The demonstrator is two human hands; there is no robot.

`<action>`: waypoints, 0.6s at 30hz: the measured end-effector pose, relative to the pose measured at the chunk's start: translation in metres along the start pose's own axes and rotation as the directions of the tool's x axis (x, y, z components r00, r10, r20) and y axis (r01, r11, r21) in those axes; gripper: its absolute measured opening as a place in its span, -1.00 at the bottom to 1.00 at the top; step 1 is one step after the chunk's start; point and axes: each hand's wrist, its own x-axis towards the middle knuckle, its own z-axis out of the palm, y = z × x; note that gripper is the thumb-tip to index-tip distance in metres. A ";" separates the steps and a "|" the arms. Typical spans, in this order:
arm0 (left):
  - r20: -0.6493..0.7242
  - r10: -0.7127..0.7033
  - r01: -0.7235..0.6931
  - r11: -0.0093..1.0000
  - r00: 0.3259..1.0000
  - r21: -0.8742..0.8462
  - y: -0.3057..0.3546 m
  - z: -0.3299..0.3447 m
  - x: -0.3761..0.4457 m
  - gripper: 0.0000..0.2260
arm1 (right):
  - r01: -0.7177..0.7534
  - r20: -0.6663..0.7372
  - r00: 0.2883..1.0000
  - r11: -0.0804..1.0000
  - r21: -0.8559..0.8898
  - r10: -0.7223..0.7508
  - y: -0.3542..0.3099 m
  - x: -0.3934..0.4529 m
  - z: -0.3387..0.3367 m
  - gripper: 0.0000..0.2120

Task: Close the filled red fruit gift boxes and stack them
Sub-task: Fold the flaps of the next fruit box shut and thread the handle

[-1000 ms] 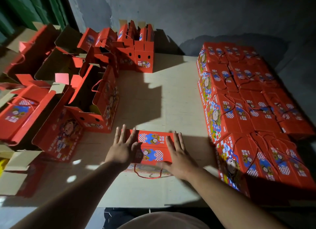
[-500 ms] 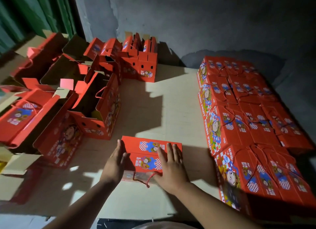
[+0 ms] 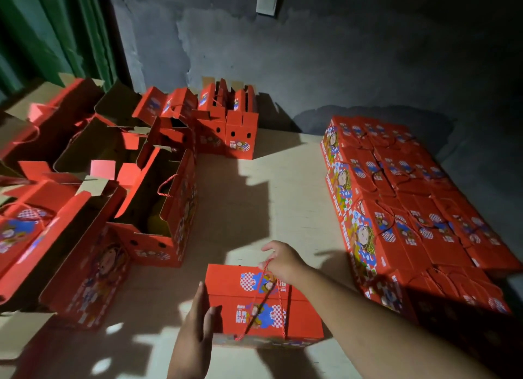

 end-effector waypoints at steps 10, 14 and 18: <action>0.022 -0.012 0.009 0.992 1.000 0.130 -0.021 0.003 0.012 -0.36 | 0.130 -0.022 0.992 0.984 0.125 -0.128 0.003 -0.035 -0.026 -0.62; 0.047 0.039 -0.045 0.991 0.998 0.127 -0.031 0.004 0.018 -0.39 | 0.067 0.064 0.995 0.983 0.170 -0.079 0.000 -0.048 -0.022 -0.67; 0.050 0.072 -0.078 0.987 0.996 0.141 -0.034 0.004 0.017 -0.37 | 0.030 0.113 0.993 0.997 0.073 -0.039 -0.002 -0.057 -0.019 -0.60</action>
